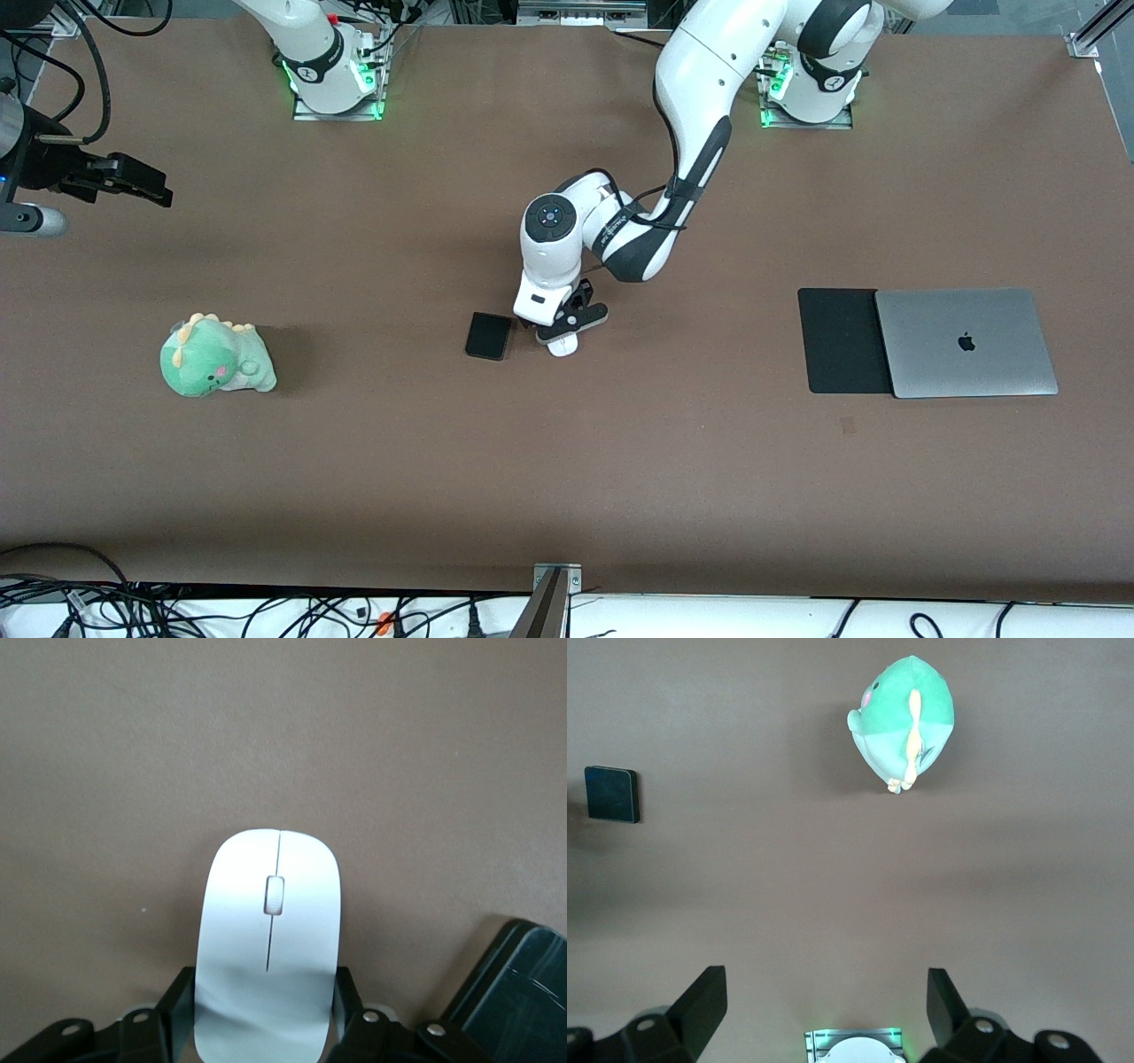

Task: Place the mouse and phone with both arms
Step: 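Close the left gripper on the white mouse, then carry the mouse with the left gripper while the right gripper reaches the phone, then lower the mouse onto the black pad while the right gripper grasps the phone, then lift the black phone with the right gripper, then carry the phone with the right gripper beside the green plush toy, then set the phone down and open the right gripper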

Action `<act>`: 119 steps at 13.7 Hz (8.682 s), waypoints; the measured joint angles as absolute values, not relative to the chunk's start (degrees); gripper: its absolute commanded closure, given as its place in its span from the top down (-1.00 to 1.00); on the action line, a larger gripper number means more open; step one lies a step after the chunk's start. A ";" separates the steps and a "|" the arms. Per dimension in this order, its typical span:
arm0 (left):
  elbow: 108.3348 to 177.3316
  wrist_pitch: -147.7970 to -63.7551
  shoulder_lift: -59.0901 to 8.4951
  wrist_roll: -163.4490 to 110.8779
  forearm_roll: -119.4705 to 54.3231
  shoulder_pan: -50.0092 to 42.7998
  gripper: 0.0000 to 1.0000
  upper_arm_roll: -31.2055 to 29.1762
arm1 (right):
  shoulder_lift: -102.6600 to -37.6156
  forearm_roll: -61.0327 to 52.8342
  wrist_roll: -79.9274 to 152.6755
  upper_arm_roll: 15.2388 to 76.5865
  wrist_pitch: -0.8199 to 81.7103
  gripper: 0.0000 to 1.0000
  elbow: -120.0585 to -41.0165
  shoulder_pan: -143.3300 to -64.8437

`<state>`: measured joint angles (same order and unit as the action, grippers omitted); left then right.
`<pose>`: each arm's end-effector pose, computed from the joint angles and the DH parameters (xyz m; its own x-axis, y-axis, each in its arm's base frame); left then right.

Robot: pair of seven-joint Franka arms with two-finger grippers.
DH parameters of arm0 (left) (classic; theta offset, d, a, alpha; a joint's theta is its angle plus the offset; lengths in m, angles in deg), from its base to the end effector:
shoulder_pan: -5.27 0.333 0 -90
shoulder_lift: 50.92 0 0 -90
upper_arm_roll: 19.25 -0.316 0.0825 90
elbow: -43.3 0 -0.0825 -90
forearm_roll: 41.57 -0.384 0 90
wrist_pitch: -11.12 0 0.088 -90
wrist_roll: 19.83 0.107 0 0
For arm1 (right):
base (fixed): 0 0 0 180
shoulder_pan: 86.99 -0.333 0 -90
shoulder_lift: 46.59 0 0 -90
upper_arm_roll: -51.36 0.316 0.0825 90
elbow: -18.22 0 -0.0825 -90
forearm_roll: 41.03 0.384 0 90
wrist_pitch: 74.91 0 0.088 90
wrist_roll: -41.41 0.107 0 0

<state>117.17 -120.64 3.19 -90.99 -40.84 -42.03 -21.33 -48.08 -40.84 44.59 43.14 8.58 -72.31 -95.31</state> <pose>0.5252 -0.5393 0.1795 0.9014 0.4311 0.0398 0.4287 -0.9017 0.0566 0.5484 0.0024 0.5969 0.9875 -0.0539 -0.1478 -0.0532 -0.9985 0.0086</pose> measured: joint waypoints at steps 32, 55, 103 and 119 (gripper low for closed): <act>168.84 -139.70 -27.67 -26.27 -42.29 1.20 0.35 -23.63 | -69.37 -32.75 78.48 44.59 39.67 1.00 -73.48 -115.58; 141.29 -96.75 -43.84 -26.08 -41.32 1.46 1.00 -22.74 | -86.20 -38.43 87.39 44.20 76.52 1.00 -84.48 -127.39; 129.88 -83.40 -42.93 -18.47 -39.85 2.28 1.00 -23.75 | -79.96 -26.38 35.43 39.29 75.44 1.00 -94.74 -107.39; 129.87 -83.27 -42.55 -18.47 -39.85 2.24 1.00 -23.54 | -52.10 -25.52 35.20 32.76 36.47 1.00 -89.73 -105.28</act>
<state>129.87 -83.27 -42.55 -18.47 -39.85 2.24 -23.54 -52.10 -25.52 35.20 32.76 36.47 -89.73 -105.28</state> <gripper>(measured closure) 0.000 0.000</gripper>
